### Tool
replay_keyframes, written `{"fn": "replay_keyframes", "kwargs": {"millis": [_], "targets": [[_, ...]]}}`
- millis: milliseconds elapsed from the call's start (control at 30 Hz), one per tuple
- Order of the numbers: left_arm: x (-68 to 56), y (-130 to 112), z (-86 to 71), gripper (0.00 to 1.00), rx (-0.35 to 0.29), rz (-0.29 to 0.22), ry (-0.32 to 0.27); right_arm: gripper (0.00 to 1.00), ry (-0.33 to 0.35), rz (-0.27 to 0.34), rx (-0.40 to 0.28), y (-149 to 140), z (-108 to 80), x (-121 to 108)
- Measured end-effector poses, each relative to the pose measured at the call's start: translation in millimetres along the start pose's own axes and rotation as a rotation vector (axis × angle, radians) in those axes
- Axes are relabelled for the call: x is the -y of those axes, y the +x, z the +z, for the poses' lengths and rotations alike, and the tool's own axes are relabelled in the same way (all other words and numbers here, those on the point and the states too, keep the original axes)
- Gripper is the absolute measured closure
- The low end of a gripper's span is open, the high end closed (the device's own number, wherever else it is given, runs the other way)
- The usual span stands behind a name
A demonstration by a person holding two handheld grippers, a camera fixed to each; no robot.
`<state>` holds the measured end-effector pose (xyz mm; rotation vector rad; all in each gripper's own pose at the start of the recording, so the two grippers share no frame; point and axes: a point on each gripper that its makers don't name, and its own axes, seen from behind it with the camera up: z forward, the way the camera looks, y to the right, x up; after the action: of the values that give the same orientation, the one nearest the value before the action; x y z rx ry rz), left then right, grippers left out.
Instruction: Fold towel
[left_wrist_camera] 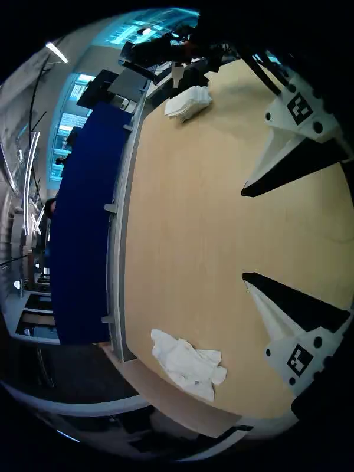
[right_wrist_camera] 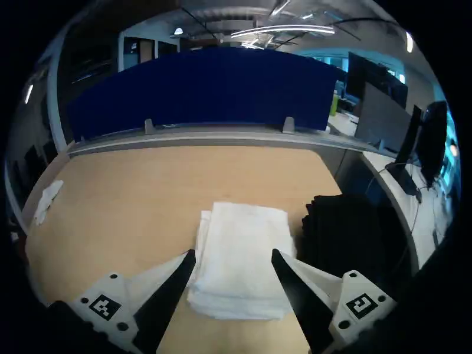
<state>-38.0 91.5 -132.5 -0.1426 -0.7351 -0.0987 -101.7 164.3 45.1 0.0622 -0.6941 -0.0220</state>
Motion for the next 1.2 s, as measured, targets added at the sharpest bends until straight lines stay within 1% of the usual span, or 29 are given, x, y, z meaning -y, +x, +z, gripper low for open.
{"fn": "replay_keyframes", "kwargs": {"millis": [200, 400, 500, 567, 700, 800, 900, 1000, 1100, 1200], "targets": [[-1.3, 7.8, 0.5, 0.05, -0.027, 0.005, -0.023, 0.00, -0.008, 0.018, -0.020, -19.2, -37.9, 20.2], [-3.9, 11.5, -0.1, 0.04, -0.044, 0.020, -0.042, 0.00, -0.010, 0.034, -0.023, -42.4, -73.0, 40.1], [-4.8, 11.1, -0.9, 0.05, -0.048, 0.023, -0.052, 0.00, -0.012, 0.028, -0.029, -49.5, -84.7, 47.3], [-4.9, 10.3, -1.2, 0.05, -0.049, 0.027, -0.056, 0.00, -0.018, 0.026, -0.036, -50.6, -88.5, 48.9], [-3.6, 11.0, -1.1, 0.05, -0.060, 0.036, -0.058, 0.00, -0.023, 0.029, -0.070, -43.2, -96.2, 53.4], [-3.2, 15.7, -1.0, 0.05, -0.079, 0.041, -0.062, 0.00, -0.025, 0.032, -0.135, -28.3, -103.0, 60.5], [-4.0, 23.6, 0.0, 0.05, -0.106, 0.041, -0.070, 0.00, -0.039, 0.034, -0.230, -8.3, -112.1, 69.0], [-3.6, 36.3, 0.0, 0.05, -0.146, 0.033, -0.069, 0.00, -0.055, 0.042, -0.319, 10.7, -123.0, 80.0], [-2.2, 51.4, -1.1, 0.05, -0.194, 0.021, -0.066, 0.00, -0.052, 0.040, -0.400, 28.8, -134.9, 94.7], [-1.0, 63.1, -1.0, 0.05, -0.227, 0.011, -0.065, 0.00, -0.050, 0.034, -0.489, 49.3, -150.2, 106.3]]}}
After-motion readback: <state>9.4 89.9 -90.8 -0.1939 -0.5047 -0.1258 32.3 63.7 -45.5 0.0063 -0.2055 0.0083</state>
